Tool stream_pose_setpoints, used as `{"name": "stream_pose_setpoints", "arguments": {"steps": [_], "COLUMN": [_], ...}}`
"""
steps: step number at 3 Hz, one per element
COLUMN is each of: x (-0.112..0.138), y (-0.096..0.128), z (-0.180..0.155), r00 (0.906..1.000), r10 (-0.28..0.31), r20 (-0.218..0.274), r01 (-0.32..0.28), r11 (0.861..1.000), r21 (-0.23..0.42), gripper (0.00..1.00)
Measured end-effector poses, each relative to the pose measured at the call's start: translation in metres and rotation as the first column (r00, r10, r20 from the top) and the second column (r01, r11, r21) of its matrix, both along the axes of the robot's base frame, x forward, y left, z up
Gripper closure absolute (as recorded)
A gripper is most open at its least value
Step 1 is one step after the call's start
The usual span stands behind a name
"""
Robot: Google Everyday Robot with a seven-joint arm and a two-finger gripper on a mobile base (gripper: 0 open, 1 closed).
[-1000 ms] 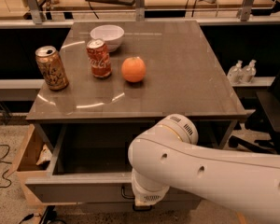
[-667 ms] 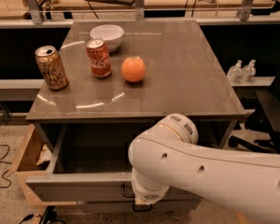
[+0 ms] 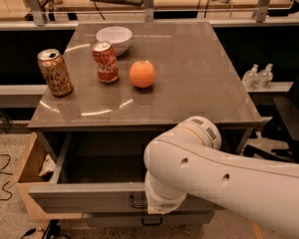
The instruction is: Open top drawer
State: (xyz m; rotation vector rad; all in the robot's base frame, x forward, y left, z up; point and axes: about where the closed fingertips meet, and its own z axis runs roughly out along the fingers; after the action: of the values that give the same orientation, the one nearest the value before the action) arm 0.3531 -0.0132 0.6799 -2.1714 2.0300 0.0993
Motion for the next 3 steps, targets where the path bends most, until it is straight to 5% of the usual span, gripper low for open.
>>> {"name": "stream_pose_setpoints", "arguments": {"steps": [3], "x": [0.05], "y": [-0.059], "z": [0.108], "r00": [0.997], "r10": [0.051], "r20": [0.058], "r01": [-0.055], "r11": [0.996], "r21": [0.077], "gripper": [1.0]}}
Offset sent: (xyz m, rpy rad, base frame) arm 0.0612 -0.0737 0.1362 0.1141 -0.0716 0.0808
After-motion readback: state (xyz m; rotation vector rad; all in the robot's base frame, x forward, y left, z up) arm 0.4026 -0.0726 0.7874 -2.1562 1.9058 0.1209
